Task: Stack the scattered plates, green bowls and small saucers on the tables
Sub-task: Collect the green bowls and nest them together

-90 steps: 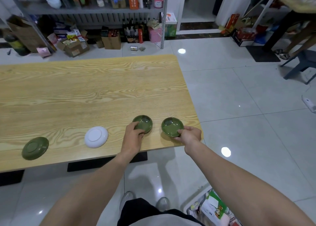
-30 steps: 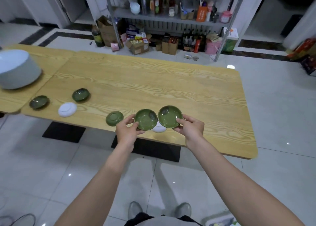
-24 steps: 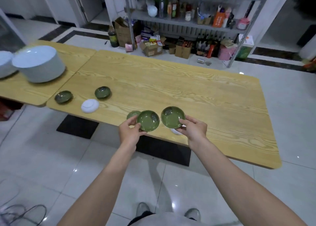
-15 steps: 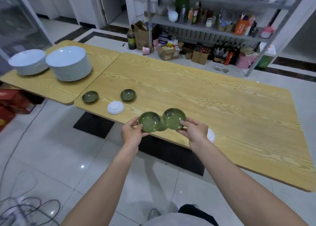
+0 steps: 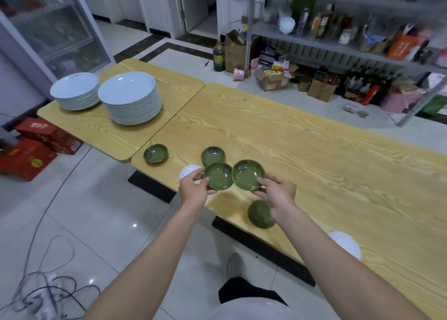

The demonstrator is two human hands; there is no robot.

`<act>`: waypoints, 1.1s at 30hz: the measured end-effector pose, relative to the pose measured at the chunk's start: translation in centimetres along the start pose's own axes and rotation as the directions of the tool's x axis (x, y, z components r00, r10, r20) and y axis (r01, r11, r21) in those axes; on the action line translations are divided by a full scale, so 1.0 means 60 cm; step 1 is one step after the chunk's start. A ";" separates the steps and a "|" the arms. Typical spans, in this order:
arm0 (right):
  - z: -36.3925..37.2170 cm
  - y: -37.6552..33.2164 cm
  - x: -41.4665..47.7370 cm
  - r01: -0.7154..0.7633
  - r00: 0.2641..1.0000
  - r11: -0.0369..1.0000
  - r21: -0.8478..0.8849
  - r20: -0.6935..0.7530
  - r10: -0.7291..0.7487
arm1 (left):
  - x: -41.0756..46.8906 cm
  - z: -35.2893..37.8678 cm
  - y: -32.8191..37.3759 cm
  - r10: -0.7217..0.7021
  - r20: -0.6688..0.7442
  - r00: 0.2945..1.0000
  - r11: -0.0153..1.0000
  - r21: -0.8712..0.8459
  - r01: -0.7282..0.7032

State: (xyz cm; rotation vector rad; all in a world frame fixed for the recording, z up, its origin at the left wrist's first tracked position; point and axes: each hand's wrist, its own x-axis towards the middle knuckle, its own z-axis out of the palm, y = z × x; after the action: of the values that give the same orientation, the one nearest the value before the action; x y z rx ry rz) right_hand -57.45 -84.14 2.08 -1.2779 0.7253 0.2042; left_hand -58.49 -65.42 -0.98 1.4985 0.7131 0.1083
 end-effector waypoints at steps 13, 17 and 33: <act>0.114 -0.021 0.132 -0.055 0.998 0.998 -0.025 -0.040 0.054 | 0.189 0.041 0.014 -0.042 0.013 0.999 0.986 0.161 0.039; 0.136 -0.015 0.161 -0.076 0.993 0.996 -0.042 -0.090 0.072 | 0.236 0.046 0.012 -0.066 0.059 0.996 0.980 0.194 0.053; 0.261 0.034 0.221 -0.153 0.973 0.987 -0.057 -0.184 0.140 | 0.312 0.020 -0.006 -0.168 0.153 0.974 0.971 0.198 0.136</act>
State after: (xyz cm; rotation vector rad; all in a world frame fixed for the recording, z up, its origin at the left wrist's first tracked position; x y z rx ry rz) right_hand -42.44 -72.43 -5.82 -1.3220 0.9760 0.2385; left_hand -43.13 -57.40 -8.20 1.6028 0.7135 -0.2058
